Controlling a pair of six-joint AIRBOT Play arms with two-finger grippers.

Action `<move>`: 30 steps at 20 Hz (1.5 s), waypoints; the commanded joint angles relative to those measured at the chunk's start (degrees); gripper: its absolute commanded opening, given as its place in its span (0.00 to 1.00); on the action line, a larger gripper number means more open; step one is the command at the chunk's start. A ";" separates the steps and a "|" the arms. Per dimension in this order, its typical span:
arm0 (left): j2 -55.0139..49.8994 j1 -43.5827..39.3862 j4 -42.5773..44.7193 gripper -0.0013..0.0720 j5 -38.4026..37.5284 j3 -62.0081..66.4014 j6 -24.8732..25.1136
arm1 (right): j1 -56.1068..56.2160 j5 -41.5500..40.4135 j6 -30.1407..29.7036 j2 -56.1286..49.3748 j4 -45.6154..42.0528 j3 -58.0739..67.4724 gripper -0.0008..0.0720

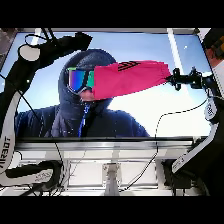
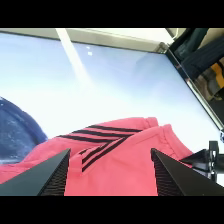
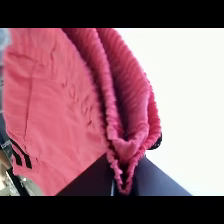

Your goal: Fold the clothes and pants, and hang the long-sleeved shirts on hangers.

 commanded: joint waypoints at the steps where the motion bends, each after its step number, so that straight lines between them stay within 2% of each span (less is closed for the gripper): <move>1: 0.04 0.00 0.00 0.80 -0.48 0.02 0.02 | -1.25 2.05 0.07 0.81 3.30 0.33 0.03; 3: 0.04 0.00 -0.02 0.80 -1.31 0.02 0.00 | -4.42 0.46 0.09 2.69 6.19 0.66 0.03; 5: 0.04 0.00 0.00 0.80 -1.44 0.00 0.00 | -9.42 -2.47 0.28 5.27 5.53 2.36 0.03; 9: -0.24 0.00 0.02 0.80 -1.44 0.00 0.02 | -23.96 -1.66 4.96 11.10 -2.03 4.83 0.03; 12: -0.63 -0.24 0.00 0.80 -1.44 0.00 0.00 | -35.12 3.28 9.31 17.03 -14.01 4.83 0.03; 15: -1.09 -0.90 0.00 0.80 -1.40 0.00 0.00 | -43.87 13.22 12.98 22.25 -27.91 4.76 0.03; 18: -1.51 -1.42 0.00 0.80 -1.42 0.00 0.02 | -48.09 23.54 18.18 26.49 -41.07 4.76 0.03; 22: -1.51 -1.62 -0.02 0.80 -1.44 0.00 0.00 | -49.92 29.44 21.64 32.96 -60.22 4.76 0.03; 24: -1.51 -1.62 0.00 0.80 -1.44 0.00 0.02 | -50.62 32.30 21.79 34.93 -65.53 4.76 0.03; 26: -1.51 -1.62 0.02 0.80 -1.44 0.00 0.02 | -50.60 34.27 21.77 35.63 -65.92 4.76 0.04; 27: -1.51 -1.62 0.00 0.80 -1.44 0.00 0.02 | -50.56 34.91 22.10 35.56 -65.26 4.76 0.07; 29: -1.51 -1.62 0.02 0.80 -1.44 0.00 0.02 | -50.56 36.44 23.78 35.50 -61.75 4.79 0.51; 30: -1.51 -1.62 0.02 0.80 -1.44 0.00 0.02 | -50.56 36.63 23.78 35.52 -59.45 4.90 0.57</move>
